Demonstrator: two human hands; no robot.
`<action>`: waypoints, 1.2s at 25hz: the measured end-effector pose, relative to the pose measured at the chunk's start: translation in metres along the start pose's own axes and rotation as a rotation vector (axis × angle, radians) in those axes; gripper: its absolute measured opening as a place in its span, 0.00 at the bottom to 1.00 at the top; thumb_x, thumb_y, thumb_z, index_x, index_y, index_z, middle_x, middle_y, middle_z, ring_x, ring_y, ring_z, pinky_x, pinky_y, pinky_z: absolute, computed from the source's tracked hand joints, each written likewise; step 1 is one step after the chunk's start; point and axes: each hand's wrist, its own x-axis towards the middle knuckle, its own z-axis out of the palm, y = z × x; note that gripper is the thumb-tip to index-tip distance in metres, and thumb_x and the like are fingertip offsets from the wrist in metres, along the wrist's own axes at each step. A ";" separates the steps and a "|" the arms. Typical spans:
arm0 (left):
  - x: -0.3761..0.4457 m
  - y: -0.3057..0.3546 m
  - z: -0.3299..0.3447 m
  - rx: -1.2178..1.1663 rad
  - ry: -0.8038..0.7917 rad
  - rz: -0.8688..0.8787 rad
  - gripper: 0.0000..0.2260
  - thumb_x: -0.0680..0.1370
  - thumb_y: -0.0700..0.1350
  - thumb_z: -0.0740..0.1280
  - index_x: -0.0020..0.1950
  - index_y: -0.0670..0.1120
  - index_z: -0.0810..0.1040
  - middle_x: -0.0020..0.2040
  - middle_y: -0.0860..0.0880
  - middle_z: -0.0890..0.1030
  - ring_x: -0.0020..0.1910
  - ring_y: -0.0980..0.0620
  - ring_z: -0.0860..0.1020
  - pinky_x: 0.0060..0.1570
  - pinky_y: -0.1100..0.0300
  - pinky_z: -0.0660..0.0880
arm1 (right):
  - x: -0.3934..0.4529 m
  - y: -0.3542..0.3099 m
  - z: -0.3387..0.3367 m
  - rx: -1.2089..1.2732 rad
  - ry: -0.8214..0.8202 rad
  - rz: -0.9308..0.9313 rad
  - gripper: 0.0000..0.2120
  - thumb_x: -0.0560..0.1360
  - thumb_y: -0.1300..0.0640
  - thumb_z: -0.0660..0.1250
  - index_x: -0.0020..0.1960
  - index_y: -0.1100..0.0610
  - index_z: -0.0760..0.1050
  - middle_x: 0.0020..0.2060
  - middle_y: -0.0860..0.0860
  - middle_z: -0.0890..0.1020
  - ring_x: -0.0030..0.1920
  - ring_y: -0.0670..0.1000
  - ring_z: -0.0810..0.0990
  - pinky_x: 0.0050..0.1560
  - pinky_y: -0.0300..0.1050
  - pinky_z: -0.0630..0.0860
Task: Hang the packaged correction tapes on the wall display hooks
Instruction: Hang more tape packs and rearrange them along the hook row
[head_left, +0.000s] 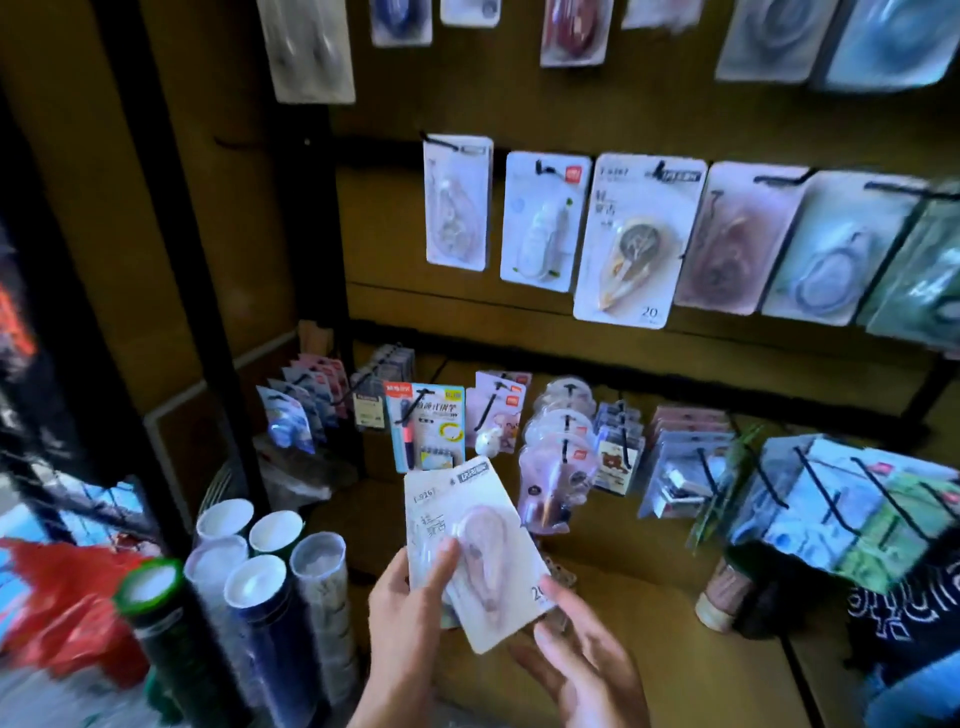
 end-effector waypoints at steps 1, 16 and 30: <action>0.000 0.013 0.004 -0.008 -0.023 0.019 0.05 0.75 0.46 0.73 0.48 0.45 0.84 0.42 0.46 0.87 0.46 0.43 0.85 0.43 0.52 0.81 | 0.001 -0.014 0.006 0.005 -0.007 -0.031 0.41 0.44 0.47 0.86 0.56 0.54 0.84 0.55 0.56 0.85 0.60 0.57 0.81 0.69 0.60 0.70; 0.036 0.110 0.077 -0.318 -0.281 0.175 0.11 0.73 0.43 0.71 0.55 0.43 0.82 0.49 0.44 0.87 0.42 0.48 0.84 0.38 0.58 0.82 | 0.012 -0.206 0.076 -0.269 0.069 -0.532 0.12 0.72 0.58 0.71 0.55 0.59 0.78 0.46 0.56 0.86 0.40 0.55 0.85 0.28 0.45 0.79; 0.035 0.104 0.078 -0.343 -0.315 0.135 0.13 0.69 0.48 0.74 0.53 0.47 0.84 0.50 0.44 0.87 0.50 0.42 0.84 0.49 0.48 0.79 | 0.035 -0.261 0.091 -0.314 0.186 -0.611 0.09 0.75 0.56 0.71 0.55 0.56 0.79 0.47 0.52 0.86 0.43 0.51 0.85 0.26 0.44 0.77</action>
